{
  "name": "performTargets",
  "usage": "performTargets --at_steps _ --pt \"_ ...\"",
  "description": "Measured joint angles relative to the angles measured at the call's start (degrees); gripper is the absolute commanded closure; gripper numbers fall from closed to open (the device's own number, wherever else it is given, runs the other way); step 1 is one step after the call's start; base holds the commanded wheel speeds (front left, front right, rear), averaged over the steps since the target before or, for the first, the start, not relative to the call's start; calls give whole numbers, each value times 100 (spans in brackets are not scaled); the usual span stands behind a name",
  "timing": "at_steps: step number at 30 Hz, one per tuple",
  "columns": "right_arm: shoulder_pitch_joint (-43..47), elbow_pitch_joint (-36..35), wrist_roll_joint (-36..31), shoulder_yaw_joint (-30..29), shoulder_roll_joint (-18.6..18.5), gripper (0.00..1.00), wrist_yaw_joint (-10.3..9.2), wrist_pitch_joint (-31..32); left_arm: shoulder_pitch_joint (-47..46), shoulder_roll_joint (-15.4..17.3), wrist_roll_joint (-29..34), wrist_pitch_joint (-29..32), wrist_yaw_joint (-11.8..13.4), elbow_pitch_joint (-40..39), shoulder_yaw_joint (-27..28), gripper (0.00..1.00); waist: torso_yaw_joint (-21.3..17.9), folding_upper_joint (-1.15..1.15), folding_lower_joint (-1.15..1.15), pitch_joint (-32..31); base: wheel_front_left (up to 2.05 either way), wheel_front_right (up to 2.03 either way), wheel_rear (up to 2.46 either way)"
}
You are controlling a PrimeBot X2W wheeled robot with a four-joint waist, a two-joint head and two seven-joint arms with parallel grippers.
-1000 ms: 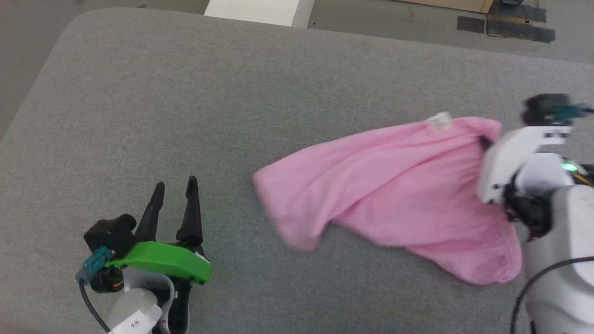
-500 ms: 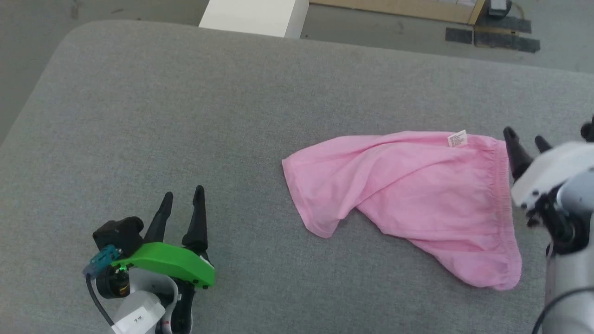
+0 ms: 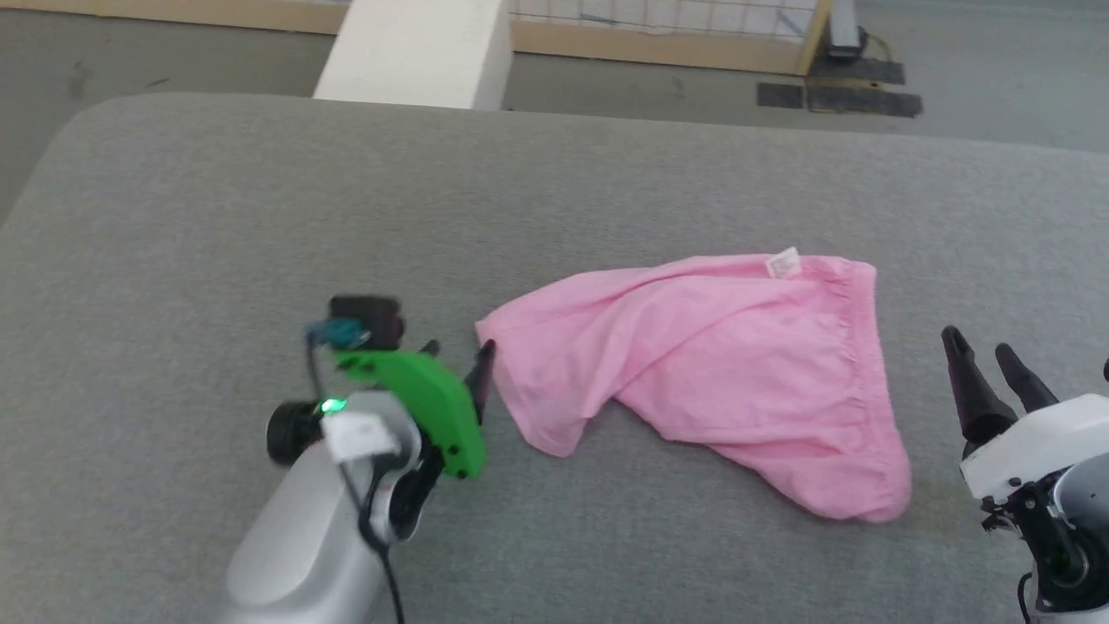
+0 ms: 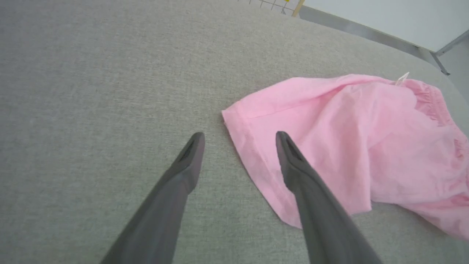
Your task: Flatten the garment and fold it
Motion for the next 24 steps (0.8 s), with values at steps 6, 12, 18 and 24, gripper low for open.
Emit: performTargets --at_steps 6,12,18,24 --pt "1 -134 5 60 0 0 0 42 -805 113 382 790 62 773 -364 0 -397 0 0 157 0 0 0" --pt "10 -220 21 38 0 0 0 35 -1015 142 415 939 205 1313 -370 0 -702 0 0 388 0 0 0" --pt "11 -255 -10 21 -3 0 0 23 -1112 125 294 792 151 1423 -257 100 -850 0 0 569 0 0 0" --pt "2 -302 -147 211 -2 0 0 143 -1007 20 26 341 94 1077 -37 100 -741 0 0 536 0 0 0"
